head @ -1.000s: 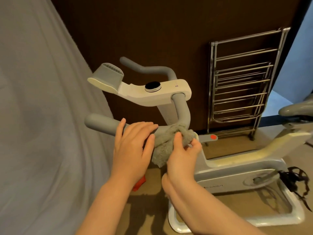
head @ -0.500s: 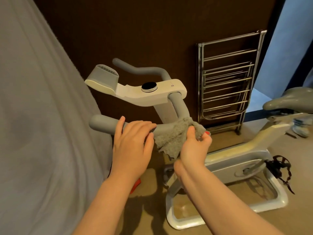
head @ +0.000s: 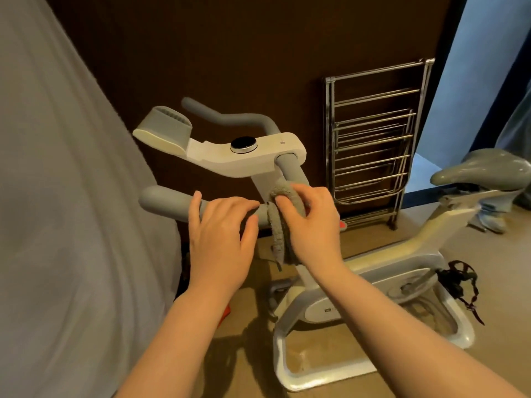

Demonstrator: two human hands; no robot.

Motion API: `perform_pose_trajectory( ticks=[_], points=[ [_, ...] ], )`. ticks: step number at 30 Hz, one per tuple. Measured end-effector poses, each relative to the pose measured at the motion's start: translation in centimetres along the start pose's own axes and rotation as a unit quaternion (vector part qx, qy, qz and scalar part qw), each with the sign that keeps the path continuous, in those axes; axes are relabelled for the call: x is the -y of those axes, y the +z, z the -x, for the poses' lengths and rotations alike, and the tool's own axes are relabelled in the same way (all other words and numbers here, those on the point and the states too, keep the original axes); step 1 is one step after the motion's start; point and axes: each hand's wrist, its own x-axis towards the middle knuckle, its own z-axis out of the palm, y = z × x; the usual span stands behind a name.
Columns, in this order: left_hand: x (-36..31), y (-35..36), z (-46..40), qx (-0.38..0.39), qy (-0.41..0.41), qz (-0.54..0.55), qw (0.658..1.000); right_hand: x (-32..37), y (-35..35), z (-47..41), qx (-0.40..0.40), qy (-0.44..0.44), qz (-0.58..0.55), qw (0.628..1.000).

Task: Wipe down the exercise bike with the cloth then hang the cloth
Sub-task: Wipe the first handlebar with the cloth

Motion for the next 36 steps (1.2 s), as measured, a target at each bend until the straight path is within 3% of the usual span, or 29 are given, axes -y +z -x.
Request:
perform_pose_trajectory(
  ticks=[3, 7, 9, 12, 16, 21, 24, 26, 28, 33, 36],
  points=[
    [-0.3, 0.3, -0.3, -0.009, -0.017, -0.005, 1.000, -0.7, -1.6, -1.8, -0.008, 0.019, 0.047, 0.999],
    [-0.9, 1.2, -0.3, -0.041, -0.048, -0.001, 0.998, -0.1, -0.3, -0.3, 0.102, -0.109, 0.103, 0.983],
    [-1.2, 1.4, -0.3, -0.053, -0.062, 0.000, 0.997, -1.1, -1.6, -2.1, 0.109, -0.113, 0.118, 0.980],
    [-2.2, 2.1, -0.3, -0.079, -0.096, 0.002, 0.992, -2.3, -2.9, -3.6, 0.084, -0.060, 0.100, 0.990],
    [-4.0, 3.5, -0.5, -0.097, -0.141, 0.015, 0.985, -2.7, -2.7, -2.8, 0.163, -0.124, 0.043, 0.978],
    [-6.3, 5.6, -0.9, -0.101, -0.144, 0.034, 0.984, -3.6, -3.2, -3.9, 0.143, 0.034, -0.127, 0.981],
    [-7.5, 6.5, -1.3, -0.126, -0.156, 0.049, 0.978, -3.0, -3.0, -2.0, 0.157, 0.117, -0.274, 0.942],
    [-7.9, 6.8, -1.7, -0.140, -0.173, 0.045, 0.974, -3.5, -2.7, -3.7, 0.122, 0.206, -0.337, 0.911],
    [-8.1, 7.0, -1.8, -0.141, -0.183, 0.033, 0.972, -3.8, -2.4, -5.3, 0.107, 0.271, -0.337, 0.895],
    [-8.7, 7.3, -1.7, -0.140, -0.194, 0.009, 0.971, -3.5, -3.1, -4.3, 0.173, 0.303, -0.364, 0.864],
    [-9.0, 7.5, -1.9, -0.137, -0.202, -0.009, 0.970, -4.3, -2.5, -7.4, 0.150, 0.316, -0.346, 0.871]
  ],
)
